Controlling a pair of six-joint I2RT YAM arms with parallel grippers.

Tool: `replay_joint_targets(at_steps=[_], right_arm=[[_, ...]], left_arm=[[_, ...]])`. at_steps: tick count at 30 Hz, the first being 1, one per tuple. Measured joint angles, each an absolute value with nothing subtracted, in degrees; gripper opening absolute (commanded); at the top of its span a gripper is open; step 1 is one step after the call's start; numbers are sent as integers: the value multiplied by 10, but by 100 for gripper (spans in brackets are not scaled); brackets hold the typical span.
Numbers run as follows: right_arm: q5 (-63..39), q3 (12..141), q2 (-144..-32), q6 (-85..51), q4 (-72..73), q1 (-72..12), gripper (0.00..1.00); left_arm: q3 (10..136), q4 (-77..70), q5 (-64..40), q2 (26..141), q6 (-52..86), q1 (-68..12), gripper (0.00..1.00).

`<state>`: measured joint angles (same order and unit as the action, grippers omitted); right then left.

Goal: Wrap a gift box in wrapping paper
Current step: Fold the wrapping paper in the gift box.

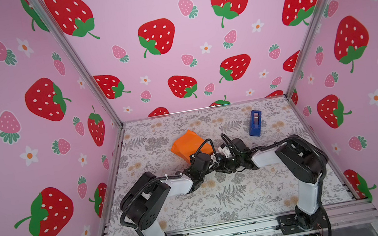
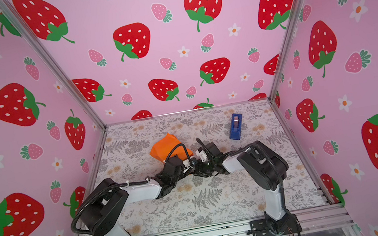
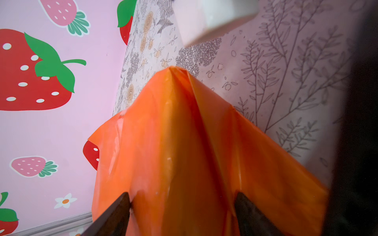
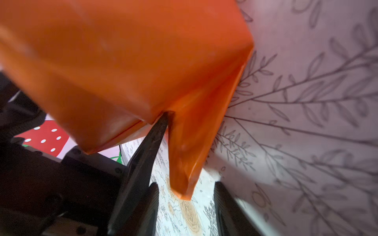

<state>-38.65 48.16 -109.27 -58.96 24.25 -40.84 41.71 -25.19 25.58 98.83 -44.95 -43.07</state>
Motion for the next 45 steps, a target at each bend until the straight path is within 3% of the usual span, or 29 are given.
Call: replay_joint_targets(at_steps=[6, 12, 19, 23, 31, 45], right_arm=[[-399, 482, -1118, -624, 301, -411, 40], [-404, 482, -1144, -652, 347, -415, 20], [-405, 484, -1154, -665, 364, -416, 1], [-406, 484, -1154, -668, 365, -416, 0], [-406, 469, -1136, -675, 367, -422, 0], [-406, 450, -1119, -711, 386, -430, 0]], left_arm=[[417, -249, 260, 987, -449, -428, 79], [418, -243, 257, 985, -449, -428, 81], [418, -161, 215, 922, -451, -430, 93], [418, -104, 179, 851, -454, -430, 100], [382, -61, 159, 817, -460, -431, 99], [326, -243, 204, 895, -485, -432, 99]])
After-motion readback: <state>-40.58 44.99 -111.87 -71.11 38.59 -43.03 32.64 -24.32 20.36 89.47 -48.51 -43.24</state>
